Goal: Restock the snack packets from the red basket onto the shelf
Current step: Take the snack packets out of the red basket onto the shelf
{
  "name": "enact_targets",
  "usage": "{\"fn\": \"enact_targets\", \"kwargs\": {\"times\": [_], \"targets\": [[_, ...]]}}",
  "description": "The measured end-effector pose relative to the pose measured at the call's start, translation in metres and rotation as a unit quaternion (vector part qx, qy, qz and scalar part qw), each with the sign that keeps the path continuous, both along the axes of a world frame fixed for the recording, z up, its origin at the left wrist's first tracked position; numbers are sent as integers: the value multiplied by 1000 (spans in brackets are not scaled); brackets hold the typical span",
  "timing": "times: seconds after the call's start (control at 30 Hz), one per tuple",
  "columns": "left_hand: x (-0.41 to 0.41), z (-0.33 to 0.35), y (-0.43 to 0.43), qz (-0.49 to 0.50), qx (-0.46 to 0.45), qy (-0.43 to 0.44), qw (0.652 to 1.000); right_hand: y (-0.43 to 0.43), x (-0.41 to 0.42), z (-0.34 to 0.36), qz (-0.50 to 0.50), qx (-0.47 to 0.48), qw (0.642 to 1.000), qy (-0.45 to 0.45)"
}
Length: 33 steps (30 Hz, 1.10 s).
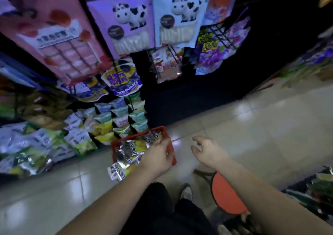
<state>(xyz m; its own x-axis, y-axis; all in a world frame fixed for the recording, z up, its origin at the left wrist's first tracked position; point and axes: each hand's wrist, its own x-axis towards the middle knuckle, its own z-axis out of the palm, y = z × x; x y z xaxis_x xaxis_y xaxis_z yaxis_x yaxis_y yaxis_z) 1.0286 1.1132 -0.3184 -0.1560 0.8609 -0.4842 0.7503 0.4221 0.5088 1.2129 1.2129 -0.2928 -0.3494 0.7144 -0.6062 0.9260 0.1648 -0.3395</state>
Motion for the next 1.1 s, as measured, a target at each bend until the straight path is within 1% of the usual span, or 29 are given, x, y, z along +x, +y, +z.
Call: {"fn": "enact_targets", "kwargs": {"times": [0.1, 0.17, 0.3, 0.4, 0.5, 0.6, 0.7, 0.77, 0.87, 0.93, 1.0, 1.1], "targets": [[-14, 5, -4, 70, 1, 1, 998, 21, -27, -17, 50, -22, 998, 17], [-23, 4, -10, 106, -3, 9, 994, 31, -53, -22, 103, -21, 994, 23], [-43, -14, -16, 150, -26, 15, 988, 42, -101, -21, 167, -41, 984, 43], [-47, -25, -18, 205, -46, 4, 978, 55, -116, -22, 222, -43, 974, 29], [-46, -28, -8, 238, -63, -9, 969, 81, -133, -24, 266, -48, 962, 27], [-39, -39, 13, 279, -76, 3, 957, 113, -141, -33, 332, -40, 943, 7], [-21, -52, 37, 349, -73, 10, 934, 144, -143, -52, 379, -55, 924, 4], [-3, -65, 57, 405, -84, -1, 910, 163, -144, -71, 416, -75, 906, 1], [33, -88, 88, 491, -82, -40, 866, 190, -142, -104, 470, -115, 875, 10], [55, -99, 102, 530, -91, -58, 841, 199, -138, -120, 503, -121, 856, 19], [76, -113, 111, 558, -76, -62, 824, 201, -133, -132, 527, -128, 839, 39], [93, -128, 115, 593, -36, -66, 801, 192, -128, -148, 540, -119, 831, 61]]}}
